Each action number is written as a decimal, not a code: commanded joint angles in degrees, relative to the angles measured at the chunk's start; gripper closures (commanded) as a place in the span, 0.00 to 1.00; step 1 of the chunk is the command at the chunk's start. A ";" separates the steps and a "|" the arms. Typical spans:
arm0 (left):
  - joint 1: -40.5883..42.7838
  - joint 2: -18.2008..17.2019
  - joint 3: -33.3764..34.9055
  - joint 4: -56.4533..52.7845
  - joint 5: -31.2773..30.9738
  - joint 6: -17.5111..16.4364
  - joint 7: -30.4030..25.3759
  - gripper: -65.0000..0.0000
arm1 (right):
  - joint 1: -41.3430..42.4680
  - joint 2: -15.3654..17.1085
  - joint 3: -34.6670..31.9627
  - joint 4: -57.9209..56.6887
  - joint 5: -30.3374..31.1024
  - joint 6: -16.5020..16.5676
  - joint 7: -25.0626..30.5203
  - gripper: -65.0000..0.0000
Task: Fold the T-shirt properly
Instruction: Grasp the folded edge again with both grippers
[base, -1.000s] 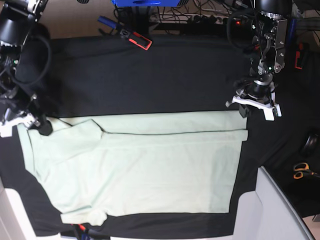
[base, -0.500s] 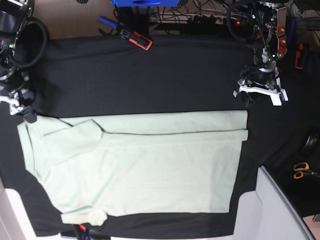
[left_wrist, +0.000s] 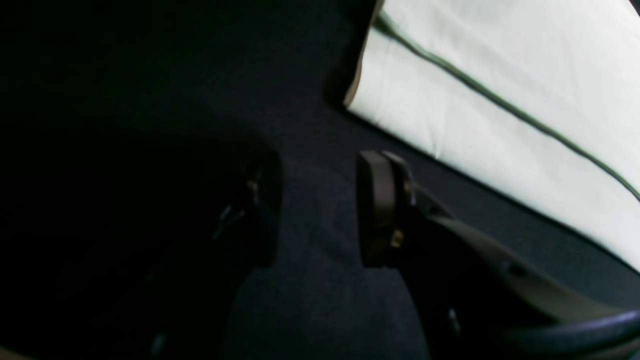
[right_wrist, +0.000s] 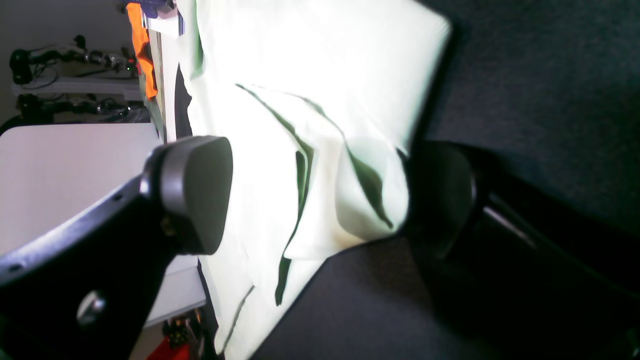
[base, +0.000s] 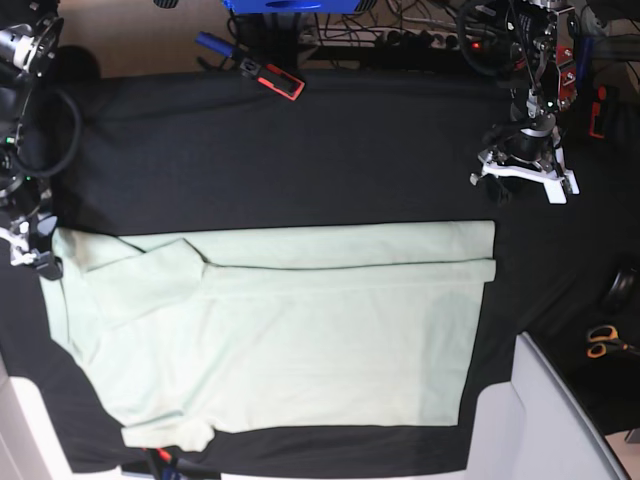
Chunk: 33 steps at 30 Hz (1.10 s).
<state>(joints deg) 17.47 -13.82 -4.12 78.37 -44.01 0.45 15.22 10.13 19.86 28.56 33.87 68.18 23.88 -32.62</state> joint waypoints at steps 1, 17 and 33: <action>-0.20 -0.72 -0.32 1.15 -0.34 -0.23 -1.20 0.62 | 1.61 1.37 -0.03 0.81 0.96 0.78 0.58 0.20; -0.11 -0.81 -0.41 1.06 -0.34 -0.23 -1.20 0.62 | 6.26 -0.30 0.24 -2.26 -8.01 0.78 0.75 0.46; -1.96 0.24 -0.32 0.53 -0.52 -0.23 -1.20 0.31 | 6.62 -0.30 0.24 -3.76 -8.18 0.87 0.67 1.00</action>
<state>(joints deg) 16.23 -13.13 -4.14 78.06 -44.01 0.69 15.27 15.40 18.39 28.73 29.45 58.96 23.75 -32.58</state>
